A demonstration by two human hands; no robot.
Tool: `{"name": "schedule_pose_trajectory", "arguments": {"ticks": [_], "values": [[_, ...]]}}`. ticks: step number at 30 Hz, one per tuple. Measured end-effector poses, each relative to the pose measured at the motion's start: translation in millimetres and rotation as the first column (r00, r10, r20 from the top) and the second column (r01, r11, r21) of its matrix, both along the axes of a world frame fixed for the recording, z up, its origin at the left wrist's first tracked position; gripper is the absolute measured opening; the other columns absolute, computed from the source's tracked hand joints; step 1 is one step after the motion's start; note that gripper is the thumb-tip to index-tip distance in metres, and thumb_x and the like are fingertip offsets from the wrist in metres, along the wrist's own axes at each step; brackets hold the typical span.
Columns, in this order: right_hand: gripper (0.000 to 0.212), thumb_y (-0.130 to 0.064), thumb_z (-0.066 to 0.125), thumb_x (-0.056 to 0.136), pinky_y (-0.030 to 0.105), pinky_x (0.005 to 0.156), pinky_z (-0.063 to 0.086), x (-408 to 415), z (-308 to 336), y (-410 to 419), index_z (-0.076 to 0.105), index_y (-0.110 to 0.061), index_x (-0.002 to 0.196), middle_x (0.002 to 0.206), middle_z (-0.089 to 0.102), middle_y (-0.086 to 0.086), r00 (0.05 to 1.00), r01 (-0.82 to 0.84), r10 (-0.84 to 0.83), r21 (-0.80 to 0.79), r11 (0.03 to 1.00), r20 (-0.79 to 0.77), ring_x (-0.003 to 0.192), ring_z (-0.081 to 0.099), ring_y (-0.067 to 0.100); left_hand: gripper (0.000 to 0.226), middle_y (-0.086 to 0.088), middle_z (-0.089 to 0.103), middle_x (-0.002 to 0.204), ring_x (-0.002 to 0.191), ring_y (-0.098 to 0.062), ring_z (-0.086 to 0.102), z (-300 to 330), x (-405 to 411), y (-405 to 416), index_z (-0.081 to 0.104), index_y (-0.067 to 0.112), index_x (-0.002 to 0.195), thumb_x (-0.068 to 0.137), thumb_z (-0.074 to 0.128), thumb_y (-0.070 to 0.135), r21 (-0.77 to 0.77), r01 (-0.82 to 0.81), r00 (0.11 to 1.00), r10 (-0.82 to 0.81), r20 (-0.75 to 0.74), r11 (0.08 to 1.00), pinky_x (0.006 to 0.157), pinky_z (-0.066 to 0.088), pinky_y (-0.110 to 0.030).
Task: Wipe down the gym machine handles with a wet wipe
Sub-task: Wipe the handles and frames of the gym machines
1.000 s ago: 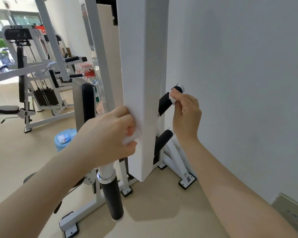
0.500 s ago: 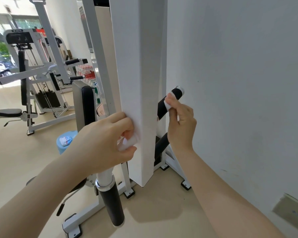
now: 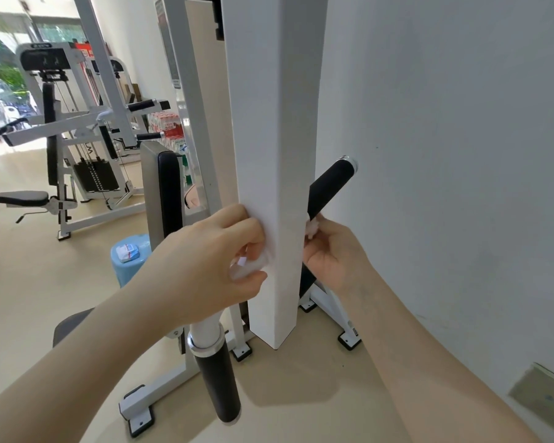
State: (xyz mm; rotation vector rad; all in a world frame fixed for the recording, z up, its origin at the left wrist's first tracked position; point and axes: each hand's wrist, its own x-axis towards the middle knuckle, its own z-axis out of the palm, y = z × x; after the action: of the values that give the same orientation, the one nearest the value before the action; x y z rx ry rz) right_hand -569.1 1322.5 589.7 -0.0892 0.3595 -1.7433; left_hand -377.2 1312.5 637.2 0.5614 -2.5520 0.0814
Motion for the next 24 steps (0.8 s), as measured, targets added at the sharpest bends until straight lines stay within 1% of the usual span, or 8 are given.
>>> {"name": "schedule_pose_trajectory", "arguments": {"ticks": [2,5,8,14,17,20,22,24], "values": [[0.013,0.004,0.044,0.091,0.018,0.055,0.054,-9.5,5.2,-3.3,0.054,0.001,0.097,0.075,0.065,0.021,0.998,0.054,-0.054,0.006,0.999,0.036,0.054,0.058,0.018,0.025,0.009,0.049,0.083,0.060,-0.015,0.054,0.3,-0.6,0.6,0.049,0.026,0.078,0.067,0.045,0.049,0.010,0.006,1.000,-0.006,0.001,1.000,0.049,0.052,-0.037],[0.020,0.008,0.039,0.091,0.019,0.091,0.048,-8.2,10.6,-4.4,0.052,-0.003,0.082,0.053,0.057,0.014,0.993,0.098,-0.103,0.088,0.991,0.051,0.052,0.051,0.015,0.026,0.008,0.049,0.084,0.063,-0.014,0.054,0.7,-0.6,1.2,0.050,0.025,0.079,0.067,0.045,0.048,0.027,0.016,1.000,-0.016,-0.010,1.000,0.051,0.053,-0.036],[0.033,0.013,0.028,0.085,0.013,0.061,0.042,10.2,10.0,6.9,0.050,-0.006,0.070,0.042,0.052,0.006,0.988,-0.011,0.028,0.113,0.994,-0.152,0.037,0.042,0.010,0.020,0.011,0.047,0.085,0.067,-0.008,0.052,-0.3,1.0,-1.8,0.044,0.032,0.079,0.068,0.047,0.049,0.048,0.029,0.999,-0.028,-0.021,0.998,0.055,0.052,-0.030],[0.017,0.007,0.049,0.087,0.017,0.055,0.050,3.1,8.8,0.4,0.059,-0.001,0.097,0.077,0.065,0.019,0.995,0.086,-0.079,0.114,0.990,-0.063,0.052,0.053,0.013,0.019,0.018,0.042,0.085,0.080,0.001,0.050,-1.8,4.0,-9.0,0.044,0.033,0.079,0.068,0.048,0.048,0.068,0.010,1.000,-0.011,0.005,0.998,0.059,0.037,-0.009],[0.020,0.008,0.052,0.084,0.019,0.060,0.053,-5.8,7.5,-1.0,0.060,-0.002,0.099,0.097,0.061,0.013,0.947,0.265,-0.232,0.128,0.956,-0.223,0.068,0.056,0.015,0.020,0.018,0.042,0.086,0.085,0.006,0.047,-0.8,7.2,-12.8,0.045,0.033,0.080,0.068,0.049,0.048,0.083,0.015,1.000,-0.016,0.006,0.996,0.060,0.034,-0.006],[0.022,-0.004,0.058,0.087,0.023,0.086,0.046,-7.0,7.0,-1.1,0.069,-0.023,0.086,0.085,0.062,-0.001,0.605,0.576,-0.479,-0.065,0.815,-0.636,0.077,0.053,0.013,0.021,0.019,0.042,0.087,0.087,0.004,0.047,1.0,8.4,-15.2,0.049,0.030,0.079,0.069,0.050,0.048,0.090,0.015,1.000,-0.016,0.013,0.996,0.061,0.035,-0.007],[0.028,-0.009,0.057,0.089,0.012,0.078,0.044,5.2,6.8,-1.9,0.069,-0.033,0.079,0.084,0.062,-0.007,0.156,0.615,-0.529,-0.337,0.713,-0.834,0.081,0.054,0.008,0.017,0.022,0.041,0.087,0.085,0.004,0.049,2.4,9.5,-16.7,0.045,0.034,0.079,0.069,0.051,0.047,0.093,0.014,1.000,-0.016,0.024,0.996,0.062,0.035,-0.007],[0.028,-0.006,0.047,0.087,0.011,0.075,0.042,15.5,4.5,-6.7,0.068,-0.022,0.080,0.083,0.059,-0.011,-0.318,0.435,-0.530,-0.618,0.655,-0.786,0.086,0.052,0.008,0.017,0.022,0.041,0.087,0.078,0.001,0.051,2.8,10.7,-18.7,0.042,0.037,0.078,0.069,0.048,0.049,0.092,0.015,0.999,-0.019,0.035,0.996,0.062,0.037,-0.008]]}}
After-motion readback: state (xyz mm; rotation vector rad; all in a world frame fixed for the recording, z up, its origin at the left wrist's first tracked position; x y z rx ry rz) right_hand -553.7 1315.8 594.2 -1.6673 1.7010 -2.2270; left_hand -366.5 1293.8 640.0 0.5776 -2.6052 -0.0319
